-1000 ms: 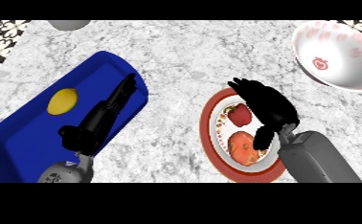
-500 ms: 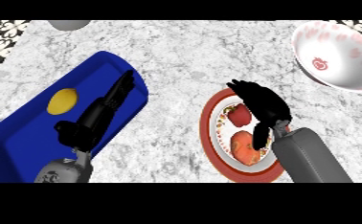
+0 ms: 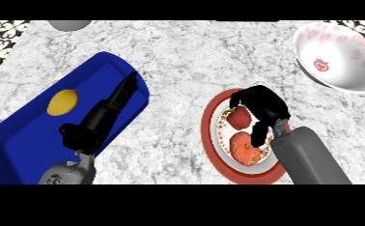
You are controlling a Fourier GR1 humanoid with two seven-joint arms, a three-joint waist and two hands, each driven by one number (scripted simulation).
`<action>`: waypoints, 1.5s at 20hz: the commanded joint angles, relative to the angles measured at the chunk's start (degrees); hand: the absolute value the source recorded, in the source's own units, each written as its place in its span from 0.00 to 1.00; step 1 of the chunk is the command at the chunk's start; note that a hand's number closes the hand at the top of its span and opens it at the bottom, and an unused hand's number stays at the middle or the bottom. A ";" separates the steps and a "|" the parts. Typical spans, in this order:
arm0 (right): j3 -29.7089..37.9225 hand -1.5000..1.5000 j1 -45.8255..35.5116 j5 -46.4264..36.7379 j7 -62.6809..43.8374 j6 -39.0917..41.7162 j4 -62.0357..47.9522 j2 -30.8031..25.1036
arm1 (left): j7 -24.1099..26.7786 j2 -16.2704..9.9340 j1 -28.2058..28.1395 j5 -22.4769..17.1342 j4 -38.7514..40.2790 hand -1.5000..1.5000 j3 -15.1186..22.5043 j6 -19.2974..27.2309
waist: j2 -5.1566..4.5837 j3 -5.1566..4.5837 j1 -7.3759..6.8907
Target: Pick the bell pepper from the plate and place it in the bowl
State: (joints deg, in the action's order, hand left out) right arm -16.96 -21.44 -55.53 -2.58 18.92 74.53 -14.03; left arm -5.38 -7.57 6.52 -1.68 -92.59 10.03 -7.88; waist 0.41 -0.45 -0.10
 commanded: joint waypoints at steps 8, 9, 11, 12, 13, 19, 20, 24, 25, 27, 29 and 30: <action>3.11 1.00 -1.19 -3.90 3.83 -6.47 -2.92 2.78 | 2.32 2.18 2.37 1.88 3.94 0.50 -2.11 -0.18 | -0.41 0.45 0.12; 8.03 1.00 -5.15 -2.78 1.27 -8.06 -11.45 2.61 | 0.85 1.40 0.18 1.58 0.95 0.50 -0.80 -0.64 | -0.56 0.47 -0.47; 13.49 1.00 -12.13 -2.58 -12.70 -4.28 -15.05 5.75 | 1.11 1.38 2.04 1.92 1.84 0.50 -0.55 -0.78 | -1.04 0.44 -1.52; 15.61 1.00 -13.13 -3.31 -18.22 -5.21 -16.82 6.53 | 1.51 2.33 0.76 2.58 1.73 0.50 0.70 -0.19 | -1.24 0.42 -2.11; 17.94 1.00 -13.88 -3.59 -23.38 -5.91 -18.01 6.90 | 1.19 1.77 0.98 1.71 2.32 0.50 -0.08 -0.90 | -1.50 0.38 -2.26; 21.70 1.00 -25.37 -11.71 -41.31 -11.95 -26.94 3.52 | 0.17 1.42 1.52 1.42 0.22 0.50 0.60 -2.04 | -1.19 0.43 -3.38; 21.26 1.00 -26.44 -13.69 -41.93 -15.44 -28.67 3.24 | 1.89 2.71 2.74 2.91 2.86 0.50 1.06 -0.74 | -1.54 0.44 -2.99; 21.65 1.00 -31.16 -16.97 -43.55 -26.35 -28.63 2.36 | 1.01 2.39 2.80 1.54 2.38 0.50 -0.23 -1.20 | -1.30 0.48 -2.63; 22.79 1.00 -32.35 -16.50 -42.69 -27.66 -28.63 0.90 | 0.61 1.85 2.99 2.38 2.55 0.50 -0.50 -0.77 | -1.18 0.49 -2.25; 22.34 1.00 -34.85 -17.68 -45.95 -30.04 -26.06 2.46 | 1.17 2.04 -0.29 2.74 0.73 0.50 0.84 -0.81 | -0.60 0.46 -1.93; 25.49 1.00 -36.99 -16.48 -43.52 -35.34 -28.57 -0.31 | 1.75 2.36 1.85 3.00 1.86 0.50 0.36 -0.58 | -1.09 0.49 -1.99; 25.89 1.00 -38.05 -16.63 -45.29 -37.21 -28.36 0.86 | -0.93 2.83 2.78 2.61 1.38 0.50 0.17 -0.09 | -0.97 0.49 -1.85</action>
State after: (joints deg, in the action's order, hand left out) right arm 6.92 -55.64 -71.45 -45.85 -10.95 46.61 -12.98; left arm -4.77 -5.06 8.42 0.88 -91.10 10.47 -8.44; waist -0.65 0.02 -2.31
